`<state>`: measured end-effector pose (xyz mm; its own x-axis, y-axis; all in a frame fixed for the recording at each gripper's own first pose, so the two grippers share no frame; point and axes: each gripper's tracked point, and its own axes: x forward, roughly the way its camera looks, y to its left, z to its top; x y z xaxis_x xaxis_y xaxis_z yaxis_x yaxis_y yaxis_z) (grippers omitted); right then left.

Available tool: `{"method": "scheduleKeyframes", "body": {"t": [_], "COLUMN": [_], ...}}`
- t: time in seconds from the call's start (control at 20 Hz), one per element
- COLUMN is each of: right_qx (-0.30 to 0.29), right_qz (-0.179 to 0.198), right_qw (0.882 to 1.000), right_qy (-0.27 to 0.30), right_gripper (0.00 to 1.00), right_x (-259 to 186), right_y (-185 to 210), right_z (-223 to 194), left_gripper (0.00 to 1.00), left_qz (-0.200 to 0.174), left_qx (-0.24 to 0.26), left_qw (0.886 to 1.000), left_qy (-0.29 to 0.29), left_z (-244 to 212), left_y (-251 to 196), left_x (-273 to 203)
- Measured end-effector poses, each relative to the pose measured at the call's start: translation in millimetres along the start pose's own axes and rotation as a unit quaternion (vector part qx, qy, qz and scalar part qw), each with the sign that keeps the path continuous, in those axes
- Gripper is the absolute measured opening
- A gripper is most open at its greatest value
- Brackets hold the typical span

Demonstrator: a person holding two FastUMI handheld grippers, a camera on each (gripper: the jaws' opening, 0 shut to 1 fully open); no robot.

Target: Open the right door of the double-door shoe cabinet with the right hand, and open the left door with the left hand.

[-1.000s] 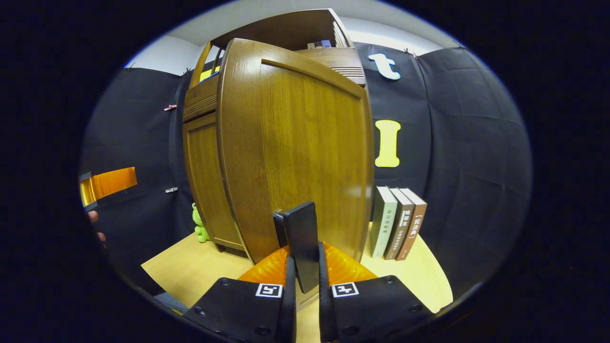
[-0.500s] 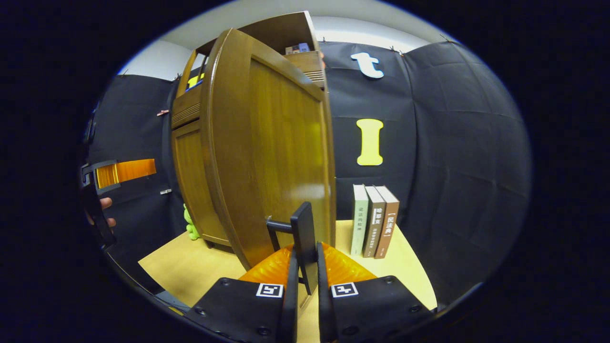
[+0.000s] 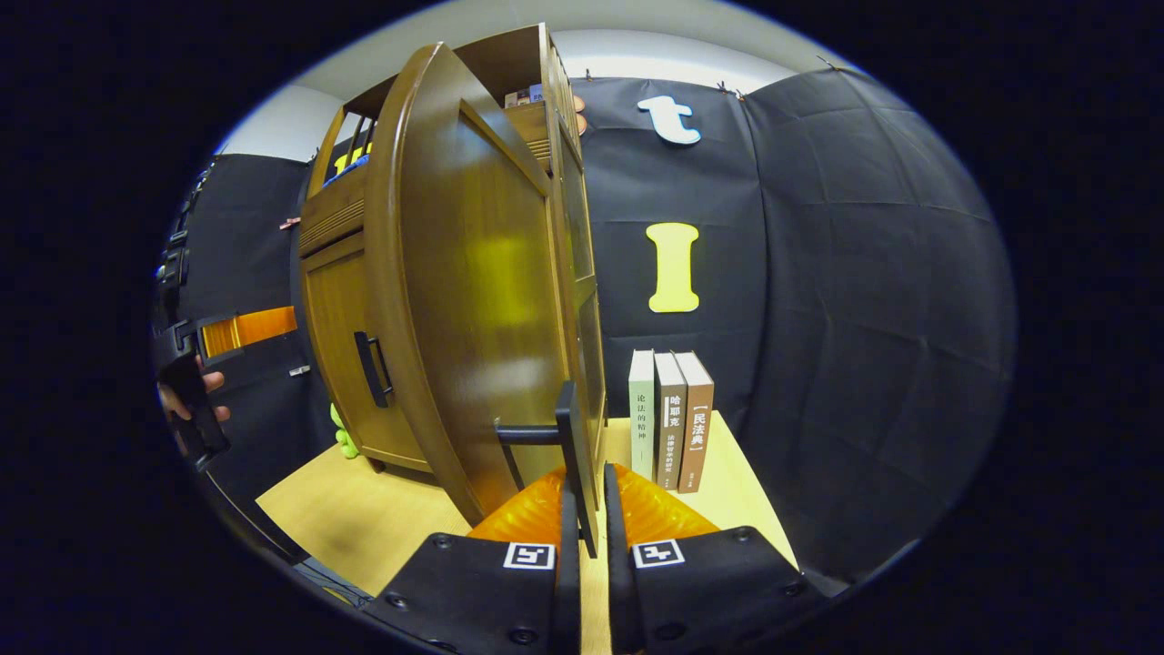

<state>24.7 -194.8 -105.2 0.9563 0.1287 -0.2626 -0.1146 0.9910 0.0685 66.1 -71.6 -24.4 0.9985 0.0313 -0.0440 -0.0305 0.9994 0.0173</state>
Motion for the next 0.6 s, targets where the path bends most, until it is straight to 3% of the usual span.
{"method": "scheduleKeyframes", "body": {"t": [0.2,0.25,0.3,0.35,0.6], "right_qx": [-0.006,-0.009,-0.012,-0.017,-0.022], "right_qz": [-0.022,-0.032,-0.045,-0.054,-0.123], "right_qw": [1.0,0.999,0.999,0.998,0.99], "right_qy": [-0.009,-0.011,-0.015,-0.019,-0.058], "right_gripper": [0.16,0.26,0.22,0.26,0.99], "right_x": [-16,-21,-25,-33,-72], "right_y": [-13,-18,-24,-28,-42], "right_z": [7,8,11,14,39], "left_gripper": [0.98,0.98,0.98,0.98,0.98], "left_qz": [0.0,0.001,0.0,-0.002,-0.006], "left_qx": [-0.004,-0.001,0.002,0.003,-0.002], "left_qw": [1.0,1.0,1.0,1.0,1.0], "left_qy": [-0.002,-0.003,-0.003,-0.003,-0.004], "left_z": [1,1,2,-1,-6], "left_y": [4,5,6,7,16], "left_x": [11,14,17,19,38]}}
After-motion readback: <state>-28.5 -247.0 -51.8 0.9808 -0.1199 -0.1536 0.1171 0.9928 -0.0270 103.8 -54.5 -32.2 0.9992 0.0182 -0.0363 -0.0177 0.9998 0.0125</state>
